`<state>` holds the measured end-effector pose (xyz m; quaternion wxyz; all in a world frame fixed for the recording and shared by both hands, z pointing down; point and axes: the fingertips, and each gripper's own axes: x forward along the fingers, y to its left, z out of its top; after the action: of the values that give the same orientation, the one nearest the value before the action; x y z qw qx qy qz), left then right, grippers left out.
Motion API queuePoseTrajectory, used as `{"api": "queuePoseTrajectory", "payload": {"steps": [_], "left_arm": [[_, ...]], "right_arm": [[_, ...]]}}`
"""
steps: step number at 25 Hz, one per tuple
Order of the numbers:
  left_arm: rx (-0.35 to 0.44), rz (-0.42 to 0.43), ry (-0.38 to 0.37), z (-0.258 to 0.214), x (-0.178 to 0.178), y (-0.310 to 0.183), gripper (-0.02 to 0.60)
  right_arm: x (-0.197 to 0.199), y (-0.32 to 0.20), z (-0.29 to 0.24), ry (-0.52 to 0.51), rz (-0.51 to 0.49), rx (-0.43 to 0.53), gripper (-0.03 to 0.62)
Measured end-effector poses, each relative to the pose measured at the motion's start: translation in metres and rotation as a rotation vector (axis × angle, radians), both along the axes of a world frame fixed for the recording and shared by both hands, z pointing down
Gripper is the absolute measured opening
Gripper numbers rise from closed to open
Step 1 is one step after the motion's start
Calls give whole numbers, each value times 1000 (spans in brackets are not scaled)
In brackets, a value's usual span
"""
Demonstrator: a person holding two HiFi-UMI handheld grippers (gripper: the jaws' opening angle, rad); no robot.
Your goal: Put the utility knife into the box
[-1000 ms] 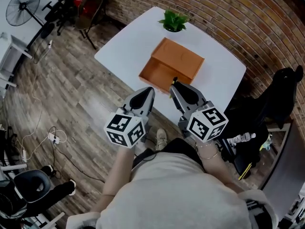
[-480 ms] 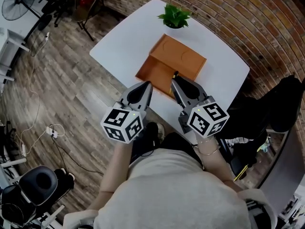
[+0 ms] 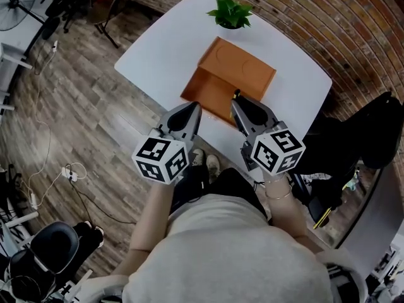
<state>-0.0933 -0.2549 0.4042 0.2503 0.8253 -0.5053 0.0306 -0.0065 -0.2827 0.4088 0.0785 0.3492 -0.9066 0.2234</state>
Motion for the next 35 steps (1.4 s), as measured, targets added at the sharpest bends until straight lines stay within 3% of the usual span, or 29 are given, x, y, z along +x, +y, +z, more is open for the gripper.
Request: {"api": "queuePoseTrajectory", "payload": {"steps": [13,21,27,35], "left_arm": [[-102,25,66,40,-16,8,6],[-132,34,86,68,-23,-1,6],[-168,60,85,93,-18,0,6],[-202,-8,105,118,-36,-5,6]], "right_arm": [[-15,-14,37,191,-52,-20,63],[-24,-21,77,357,-131,-51,63],[-34,-30,103,422,-191,-85,63],[-40,-43,142,650,-264,-125,64]]}}
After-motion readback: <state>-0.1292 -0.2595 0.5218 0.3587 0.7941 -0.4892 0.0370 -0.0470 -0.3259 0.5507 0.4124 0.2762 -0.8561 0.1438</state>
